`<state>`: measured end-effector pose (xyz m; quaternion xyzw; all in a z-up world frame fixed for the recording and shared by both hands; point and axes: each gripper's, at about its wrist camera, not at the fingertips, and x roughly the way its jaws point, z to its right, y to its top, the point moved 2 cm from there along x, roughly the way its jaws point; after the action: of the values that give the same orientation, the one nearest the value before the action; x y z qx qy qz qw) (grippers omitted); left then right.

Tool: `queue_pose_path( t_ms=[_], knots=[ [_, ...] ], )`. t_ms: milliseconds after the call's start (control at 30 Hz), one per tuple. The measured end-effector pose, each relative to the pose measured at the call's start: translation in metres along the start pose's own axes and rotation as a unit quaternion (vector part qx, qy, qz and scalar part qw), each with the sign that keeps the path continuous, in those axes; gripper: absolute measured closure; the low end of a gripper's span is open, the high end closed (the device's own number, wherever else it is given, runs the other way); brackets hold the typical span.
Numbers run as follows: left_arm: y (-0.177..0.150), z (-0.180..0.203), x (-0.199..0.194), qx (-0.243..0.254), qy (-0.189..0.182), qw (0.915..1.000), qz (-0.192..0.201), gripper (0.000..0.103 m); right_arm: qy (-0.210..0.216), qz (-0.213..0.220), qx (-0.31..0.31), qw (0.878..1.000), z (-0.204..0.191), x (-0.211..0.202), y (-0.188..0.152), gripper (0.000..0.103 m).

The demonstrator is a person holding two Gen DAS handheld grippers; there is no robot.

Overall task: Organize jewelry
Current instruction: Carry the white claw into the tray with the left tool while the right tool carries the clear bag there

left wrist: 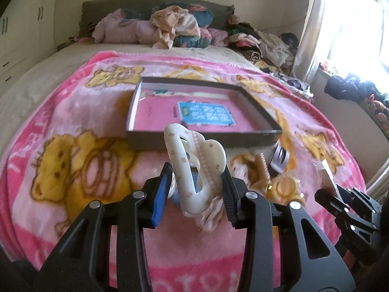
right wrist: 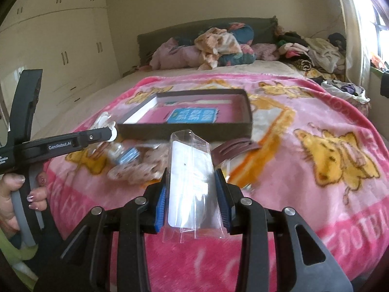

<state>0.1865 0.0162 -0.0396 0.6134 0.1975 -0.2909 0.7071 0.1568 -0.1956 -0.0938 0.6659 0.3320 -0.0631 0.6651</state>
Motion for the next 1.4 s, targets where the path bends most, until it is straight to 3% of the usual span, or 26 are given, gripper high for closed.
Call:
queue_pose_path(
  t_ms=[467,733,1133,1400],
  knots=[
    [0.041,0.022,0.034,0.017,-0.006,0.9998,0.012,0.072,-0.023,0.025,-0.003,0.999,0.029,0.022,0.045,0.069],
    [0.059,0.017,0.065,0.019,0.008,0.9998,0.0,0.072,-0.023,0.007,0.002,1.0,0.041,0.059,0.074,0.069],
    [0.074,0.003,0.1,0.025,0.033,0.999,-0.018,0.072,-0.012,-0.049,-0.013,0.999,0.046,0.129,0.099,0.069],
    [0.071,-0.012,0.123,0.021,0.048,0.998,-0.036,0.072,0.0,-0.094,0.014,0.996,0.053,0.172,0.099,0.069]
  ],
)
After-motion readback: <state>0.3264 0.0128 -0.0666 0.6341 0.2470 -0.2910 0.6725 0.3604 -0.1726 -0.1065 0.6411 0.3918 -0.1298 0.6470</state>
